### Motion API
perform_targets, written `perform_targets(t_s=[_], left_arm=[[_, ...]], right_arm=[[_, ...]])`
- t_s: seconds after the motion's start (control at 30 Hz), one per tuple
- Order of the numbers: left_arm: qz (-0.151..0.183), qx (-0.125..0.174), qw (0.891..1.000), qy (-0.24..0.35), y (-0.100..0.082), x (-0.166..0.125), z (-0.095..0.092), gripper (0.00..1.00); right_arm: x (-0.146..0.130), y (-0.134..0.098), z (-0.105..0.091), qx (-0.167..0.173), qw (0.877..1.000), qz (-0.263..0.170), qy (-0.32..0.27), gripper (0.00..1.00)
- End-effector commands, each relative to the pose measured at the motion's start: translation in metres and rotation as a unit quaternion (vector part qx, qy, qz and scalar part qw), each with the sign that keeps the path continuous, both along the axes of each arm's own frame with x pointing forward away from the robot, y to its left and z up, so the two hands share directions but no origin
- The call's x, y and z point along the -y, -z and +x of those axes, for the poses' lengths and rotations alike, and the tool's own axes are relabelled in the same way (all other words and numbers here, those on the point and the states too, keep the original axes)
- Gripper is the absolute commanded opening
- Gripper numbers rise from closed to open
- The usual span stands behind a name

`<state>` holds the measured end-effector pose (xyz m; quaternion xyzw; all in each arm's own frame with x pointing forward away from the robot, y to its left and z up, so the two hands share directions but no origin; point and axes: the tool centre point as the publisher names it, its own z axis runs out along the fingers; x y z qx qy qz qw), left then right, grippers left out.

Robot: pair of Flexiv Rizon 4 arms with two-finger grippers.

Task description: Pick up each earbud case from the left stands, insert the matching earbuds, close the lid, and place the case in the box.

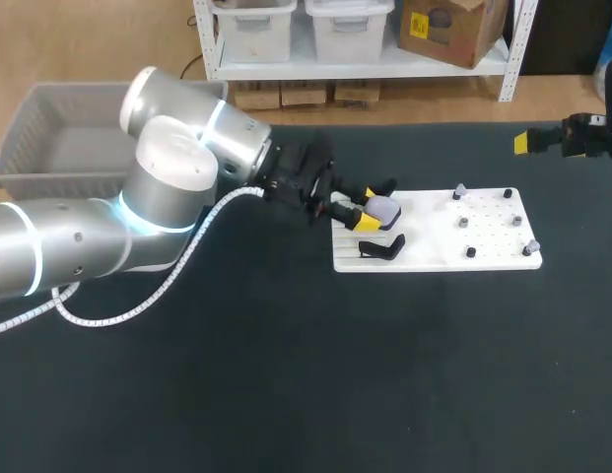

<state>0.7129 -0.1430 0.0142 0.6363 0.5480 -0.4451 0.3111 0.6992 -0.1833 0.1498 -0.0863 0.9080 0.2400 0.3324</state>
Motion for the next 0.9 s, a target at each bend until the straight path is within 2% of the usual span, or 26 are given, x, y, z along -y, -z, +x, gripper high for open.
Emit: perform_targets(t_s=[0.03, 0.07, 0.1, 0.33, 0.53, 0.6, 0.67, 0.73, 0.9], left_arm=[[0.000, 0.001, 1.000, -0.001, 0.001, 0.001, -0.001, 0.16], [-0.001, 0.001, 1.000, -0.002, 0.001, 0.001, -0.001, 0.02], [-0.001, 0.001, 1.000, -0.002, 0.000, 0.000, -0.002, 0.00], [-0.020, 0.021, 1.000, -0.010, -0.019, -0.009, -0.011, 0.00], [-0.069, 0.037, 0.997, -0.023, -0.053, -0.021, -0.026, 0.00], [-0.103, 0.023, 0.994, -0.029, -0.065, -0.020, -0.032, 0.00], [-0.103, 0.026, 0.994, -0.031, -0.074, -0.017, -0.038, 0.00], [-0.125, 0.029, 0.991, -0.029, -0.085, -0.014, -0.043, 0.00], [-0.144, 0.035, 0.988, -0.034, -0.106, -0.007, -0.057, 0.00]], right_arm=[[0.001, 0.000, 0.000, 0.000, 1.000, 0.001, -0.001, 1.00], [0.001, 0.000, 0.000, 0.000, 1.000, 0.001, -0.001, 1.00], [0.001, 0.000, 0.000, 0.000, 1.000, 0.001, -0.001, 1.00], [0.001, 0.000, 0.000, 0.000, 1.000, 0.001, -0.001, 1.00], [0.001, 0.000, 0.000, 0.000, 1.000, 0.001, -0.001, 1.00], [0.001, 0.000, 0.000, 0.000, 1.000, 0.001, -0.001, 1.00], [0.001, 0.000, 0.000, 0.000, 1.000, 0.001, -0.001, 1.00], [0.001, 0.000, 0.000, 0.000, 1.000, 0.001, -0.001, 1.00], [0.001, 0.000, 0.000, 0.000, 1.000, 0.001, -0.001, 1.00]])
